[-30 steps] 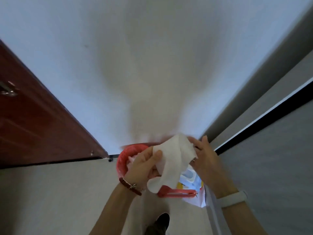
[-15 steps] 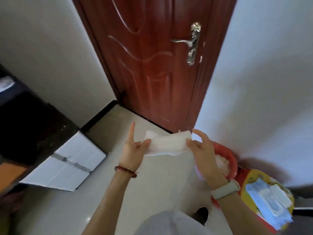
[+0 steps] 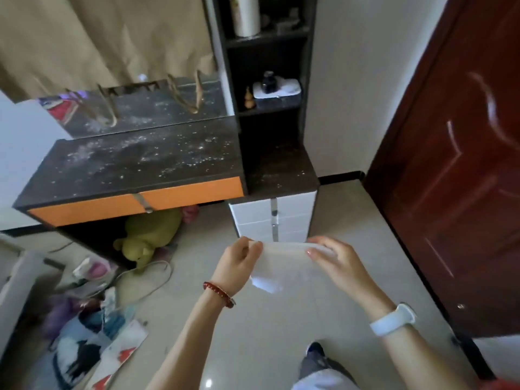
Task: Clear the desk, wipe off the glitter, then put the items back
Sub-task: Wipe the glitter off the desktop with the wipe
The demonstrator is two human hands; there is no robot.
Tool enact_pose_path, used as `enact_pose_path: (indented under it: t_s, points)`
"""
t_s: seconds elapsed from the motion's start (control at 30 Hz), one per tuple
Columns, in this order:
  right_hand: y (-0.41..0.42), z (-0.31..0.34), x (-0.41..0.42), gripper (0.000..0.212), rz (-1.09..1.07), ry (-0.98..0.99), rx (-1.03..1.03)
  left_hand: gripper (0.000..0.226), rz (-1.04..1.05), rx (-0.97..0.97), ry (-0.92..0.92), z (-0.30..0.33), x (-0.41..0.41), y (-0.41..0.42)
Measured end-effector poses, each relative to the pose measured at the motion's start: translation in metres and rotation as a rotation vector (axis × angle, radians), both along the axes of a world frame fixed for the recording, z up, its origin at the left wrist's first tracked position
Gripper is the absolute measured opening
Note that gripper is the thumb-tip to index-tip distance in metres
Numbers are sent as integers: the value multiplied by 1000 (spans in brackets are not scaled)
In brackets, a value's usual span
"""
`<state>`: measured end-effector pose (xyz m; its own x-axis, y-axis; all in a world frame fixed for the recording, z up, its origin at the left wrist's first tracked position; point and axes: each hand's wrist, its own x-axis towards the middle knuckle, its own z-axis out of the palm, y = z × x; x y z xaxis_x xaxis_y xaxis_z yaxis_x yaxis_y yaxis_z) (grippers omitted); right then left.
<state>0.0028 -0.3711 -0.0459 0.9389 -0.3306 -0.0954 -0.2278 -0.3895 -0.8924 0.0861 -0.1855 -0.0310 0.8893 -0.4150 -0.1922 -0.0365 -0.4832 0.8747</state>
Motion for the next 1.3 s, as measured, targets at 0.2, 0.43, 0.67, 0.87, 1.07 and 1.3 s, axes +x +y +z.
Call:
enact_pose_path:
  t_s: [0.2,0.43,0.67,0.87,1.07,1.3]
  points:
    - [54,-25,114,29,-150,197,305,39,249,100,-231,-8,67,17]
    - [72,-37,260,55,17,396,1299,35,13,250,-154,-23,181,14]
    - [69,-47,369,16,-248,348,886,47,4,202,-136,-40,259,46]
    - [55,-66,440,29,-158,-16,-385,18,284,325,-20,-78,331,95]
    - [94,-113,479,37,172,428,-780,31,259,473,-29,-108,405,134]
    - [115,-133,489,45,102,243,-914,57,39,735,-87,-126,467,166]
